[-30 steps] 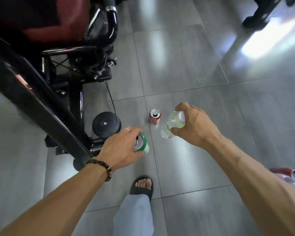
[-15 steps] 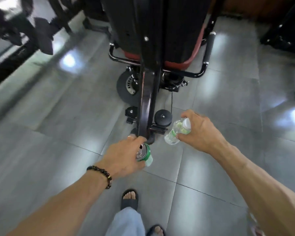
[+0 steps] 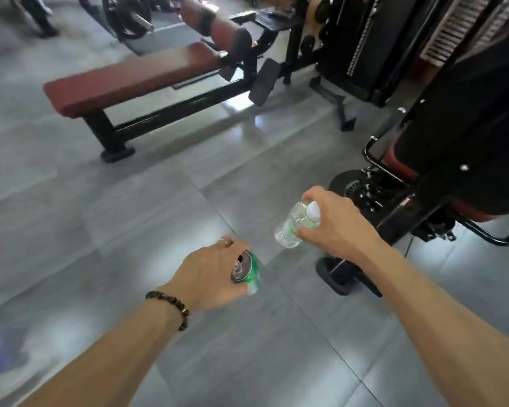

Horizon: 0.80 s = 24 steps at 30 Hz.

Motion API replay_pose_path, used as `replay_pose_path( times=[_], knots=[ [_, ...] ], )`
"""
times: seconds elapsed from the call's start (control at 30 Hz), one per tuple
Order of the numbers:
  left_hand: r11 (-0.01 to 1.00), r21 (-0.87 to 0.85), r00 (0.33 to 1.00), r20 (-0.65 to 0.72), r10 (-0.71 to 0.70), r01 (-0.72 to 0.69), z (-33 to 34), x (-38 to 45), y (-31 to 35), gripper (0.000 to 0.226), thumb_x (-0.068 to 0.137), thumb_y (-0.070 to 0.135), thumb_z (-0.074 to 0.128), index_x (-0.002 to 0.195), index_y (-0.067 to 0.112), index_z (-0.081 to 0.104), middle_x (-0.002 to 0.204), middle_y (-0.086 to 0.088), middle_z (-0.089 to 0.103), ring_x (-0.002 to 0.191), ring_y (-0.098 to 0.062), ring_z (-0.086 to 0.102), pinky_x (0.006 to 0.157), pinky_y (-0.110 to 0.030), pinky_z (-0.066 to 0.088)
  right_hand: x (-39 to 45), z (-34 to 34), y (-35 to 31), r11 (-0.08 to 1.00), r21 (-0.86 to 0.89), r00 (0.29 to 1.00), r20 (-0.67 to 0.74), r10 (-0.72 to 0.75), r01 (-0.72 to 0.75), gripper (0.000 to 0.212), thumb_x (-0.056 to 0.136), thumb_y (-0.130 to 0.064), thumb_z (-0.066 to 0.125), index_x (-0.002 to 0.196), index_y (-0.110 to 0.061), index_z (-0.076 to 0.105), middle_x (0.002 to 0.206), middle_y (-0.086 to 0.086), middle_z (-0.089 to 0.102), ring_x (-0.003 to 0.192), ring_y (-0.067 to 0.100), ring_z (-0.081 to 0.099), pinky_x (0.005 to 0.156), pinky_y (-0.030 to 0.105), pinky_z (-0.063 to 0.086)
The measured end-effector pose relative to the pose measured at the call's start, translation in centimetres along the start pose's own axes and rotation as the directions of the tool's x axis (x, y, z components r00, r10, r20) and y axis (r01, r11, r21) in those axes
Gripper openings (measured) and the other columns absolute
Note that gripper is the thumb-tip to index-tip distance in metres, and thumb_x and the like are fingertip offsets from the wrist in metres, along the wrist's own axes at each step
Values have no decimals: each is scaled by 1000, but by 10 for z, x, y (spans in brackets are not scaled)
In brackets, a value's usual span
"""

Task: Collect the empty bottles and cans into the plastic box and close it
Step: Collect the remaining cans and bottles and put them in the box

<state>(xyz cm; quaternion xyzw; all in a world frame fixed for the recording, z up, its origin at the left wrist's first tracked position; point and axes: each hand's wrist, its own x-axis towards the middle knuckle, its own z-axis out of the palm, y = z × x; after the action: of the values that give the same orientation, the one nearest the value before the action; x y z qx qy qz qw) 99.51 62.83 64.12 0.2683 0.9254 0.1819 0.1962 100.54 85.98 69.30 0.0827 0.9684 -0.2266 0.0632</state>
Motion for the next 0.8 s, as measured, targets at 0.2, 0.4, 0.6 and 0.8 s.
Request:
replay_pose_path(
  times=[0.2,0.4,0.6,0.8],
  knots=[
    [985,-52,984,-60,-168,165,-66,-86,-136,65,59,63,45,118,36,42,110,11,50,92,-19,59,81,-34,49,39,55,-174,985,2,981,79,-175,175,55,74,-34,75,122,-23,48,115,2,57,102,23,53,82,33,44],
    [926,-100,918,-127,-375,364,-100,-171,-269,53,72,47,61,120,37,40,109,11,49,95,-22,58,76,-32,46,68,134,-340,926,16,910,180,-373,376,57,75,-35,75,123,-23,47,117,1,57,100,24,54,77,31,42],
    [834,-186,822,-158,-547,520,-113,-240,-381,58,66,54,58,119,35,43,105,9,51,96,-21,59,81,-38,50,96,227,-480,832,48,786,303,-539,553,57,76,-34,73,125,-21,47,118,2,56,105,24,53,81,32,41],
    [707,-231,684,-183,-706,668,-121,-293,-500,54,69,50,61,117,34,43,107,7,54,95,-23,60,78,-39,52,133,331,-607,764,177,655,418,-630,621,56,77,-33,72,125,-21,47,116,0,55,96,18,48,77,29,40]
  ],
)
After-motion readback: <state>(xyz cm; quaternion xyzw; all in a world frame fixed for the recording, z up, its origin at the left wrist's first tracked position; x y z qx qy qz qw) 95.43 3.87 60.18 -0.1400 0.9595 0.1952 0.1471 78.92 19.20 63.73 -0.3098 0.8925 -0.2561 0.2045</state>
